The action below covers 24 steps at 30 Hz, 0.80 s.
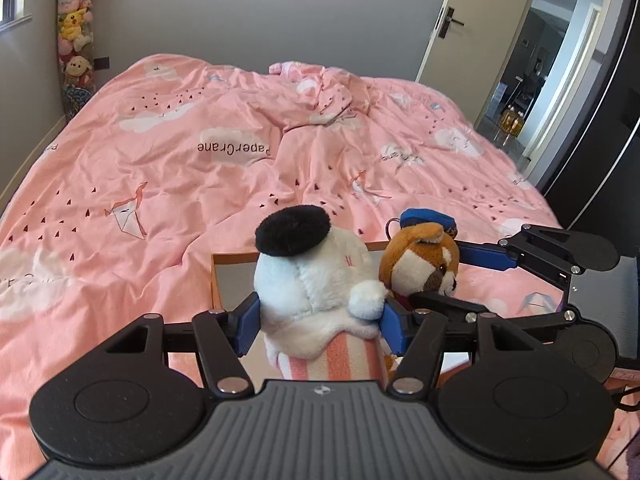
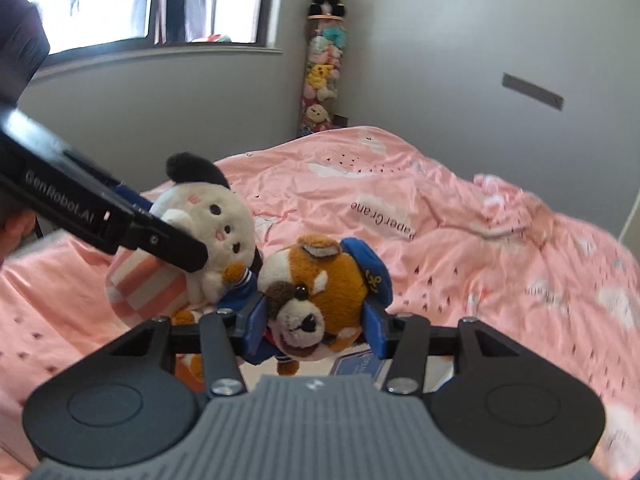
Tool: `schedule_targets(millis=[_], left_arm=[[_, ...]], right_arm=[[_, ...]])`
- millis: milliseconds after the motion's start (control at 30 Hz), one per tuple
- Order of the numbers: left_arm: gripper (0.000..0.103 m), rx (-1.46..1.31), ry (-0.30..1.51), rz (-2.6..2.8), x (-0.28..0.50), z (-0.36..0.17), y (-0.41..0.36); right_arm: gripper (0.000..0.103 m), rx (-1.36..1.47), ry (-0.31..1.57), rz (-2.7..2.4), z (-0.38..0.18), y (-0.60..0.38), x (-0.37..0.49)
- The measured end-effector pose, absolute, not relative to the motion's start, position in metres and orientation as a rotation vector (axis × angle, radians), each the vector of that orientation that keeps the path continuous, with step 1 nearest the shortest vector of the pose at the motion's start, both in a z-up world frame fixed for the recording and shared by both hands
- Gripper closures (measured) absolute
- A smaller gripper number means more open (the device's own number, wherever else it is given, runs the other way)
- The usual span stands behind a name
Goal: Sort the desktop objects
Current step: 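Lower both plush toys into the orange box and open both tools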
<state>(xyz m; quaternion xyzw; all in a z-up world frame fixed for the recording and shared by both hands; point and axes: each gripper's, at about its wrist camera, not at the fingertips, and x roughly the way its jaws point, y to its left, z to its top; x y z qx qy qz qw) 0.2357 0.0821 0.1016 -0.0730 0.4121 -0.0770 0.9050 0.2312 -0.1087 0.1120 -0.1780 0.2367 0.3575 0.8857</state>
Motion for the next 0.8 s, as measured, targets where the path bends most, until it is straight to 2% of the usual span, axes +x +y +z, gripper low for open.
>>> schedule_targets(millis=[367,800], left_arm=[[0.032,-0.056,1.12,-0.095,0.328,-0.007,0.08],[0.03,0.243,1.171,-0.017,0.353,-0.049,0.052]], right_arm=[[0.051,-0.62,0.675,0.856,0.017,-0.063,0.335],[0.05,-0.651,0.779,1.034,-0.031,-0.042,0.365]])
